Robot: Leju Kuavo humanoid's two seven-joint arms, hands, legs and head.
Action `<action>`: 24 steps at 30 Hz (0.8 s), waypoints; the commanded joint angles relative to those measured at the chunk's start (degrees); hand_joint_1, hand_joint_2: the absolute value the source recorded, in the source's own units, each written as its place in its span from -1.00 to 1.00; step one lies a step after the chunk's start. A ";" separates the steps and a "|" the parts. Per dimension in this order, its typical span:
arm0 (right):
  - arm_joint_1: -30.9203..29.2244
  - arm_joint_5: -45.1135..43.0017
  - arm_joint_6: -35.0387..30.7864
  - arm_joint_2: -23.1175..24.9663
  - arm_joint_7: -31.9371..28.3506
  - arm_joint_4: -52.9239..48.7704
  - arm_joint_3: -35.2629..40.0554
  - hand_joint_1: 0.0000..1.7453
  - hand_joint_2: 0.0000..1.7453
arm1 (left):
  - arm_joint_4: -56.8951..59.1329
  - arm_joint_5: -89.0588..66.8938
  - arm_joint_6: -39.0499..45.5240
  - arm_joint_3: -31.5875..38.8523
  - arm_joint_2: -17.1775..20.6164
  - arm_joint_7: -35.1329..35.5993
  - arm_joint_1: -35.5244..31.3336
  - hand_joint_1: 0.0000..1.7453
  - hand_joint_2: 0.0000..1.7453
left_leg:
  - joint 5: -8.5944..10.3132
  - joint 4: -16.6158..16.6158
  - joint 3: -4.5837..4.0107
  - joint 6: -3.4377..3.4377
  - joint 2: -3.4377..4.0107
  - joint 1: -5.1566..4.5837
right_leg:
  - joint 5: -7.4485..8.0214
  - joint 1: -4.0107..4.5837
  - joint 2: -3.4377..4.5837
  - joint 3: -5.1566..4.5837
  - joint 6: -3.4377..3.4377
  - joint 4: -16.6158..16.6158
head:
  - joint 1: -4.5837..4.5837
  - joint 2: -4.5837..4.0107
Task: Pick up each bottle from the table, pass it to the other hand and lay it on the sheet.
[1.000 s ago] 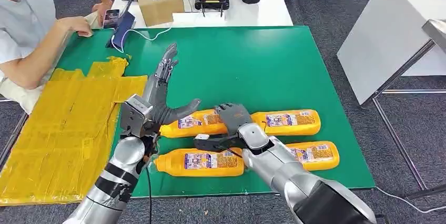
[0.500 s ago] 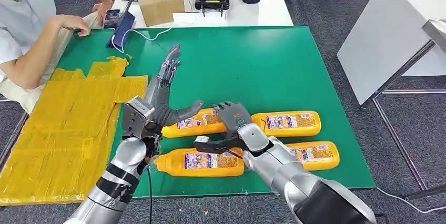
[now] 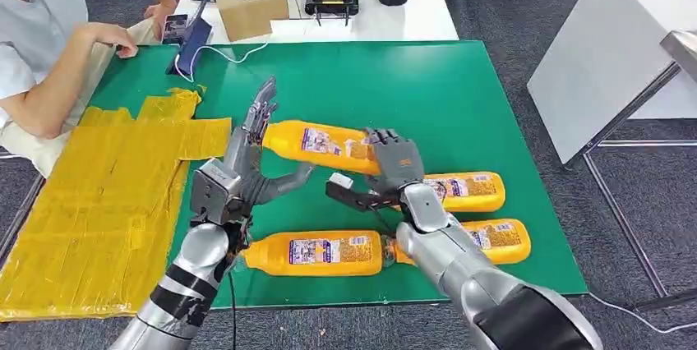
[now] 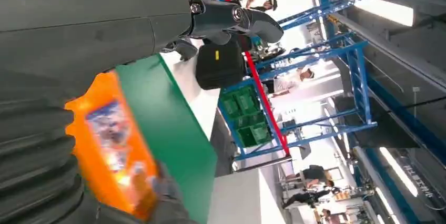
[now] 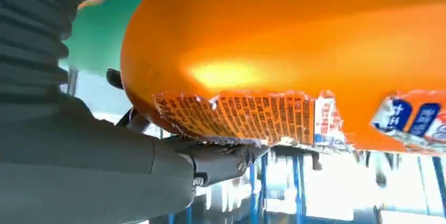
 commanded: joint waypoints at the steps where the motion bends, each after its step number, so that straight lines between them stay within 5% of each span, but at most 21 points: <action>1: 10.97 -1.73 -1.30 4.36 -15.37 -23.90 -32.83 1.00 1.00 | -0.15 -1.59 0.97 1.48 1.34 0.79 1.55 -1.00 1.00 | -0.23 0.04 0.29 -0.11 0.04 0.06 | -0.18 0.02 0.31 0.27 -0.11 0.04 | -0.07 0.00; 6: 12.44 -9.44 -1.30 4.46 -17.78 -24.50 -36.64 1.00 1.00 | -1.01 -2.75 1.72 2.53 1.70 1.03 3.42 -1.00 1.00 | -0.11 -0.04 0.16 -0.06 -0.25 0.06 | -0.16 0.01 -0.11 0.20 -0.04 -0.06 | -0.04 0.00; 11: 16.58 -30.62 1.64 2.29 -21.51 -29.25 -31.51 1.00 1.00 | -2.52 -3.76 1.20 3.64 2.57 1.78 5.53 -1.00 1.00 | -0.17 -0.02 0.26 -0.08 -0.28 0.04 | -0.21 -0.02 -0.04 0.33 -0.07 -0.06 | -0.04 0.00; 24: 21.52 -33.58 4.93 2.67 -19.69 -38.23 -21.19 1.00 1.00 | -3.17 -4.32 -1.11 2.72 3.23 2.79 6.24 -1.00 1.00 | -0.12 -0.03 0.06 -0.05 -0.09 -0.04 | -0.11 -0.06 0.03 0.05 -0.04 -0.03 | -0.07 0.00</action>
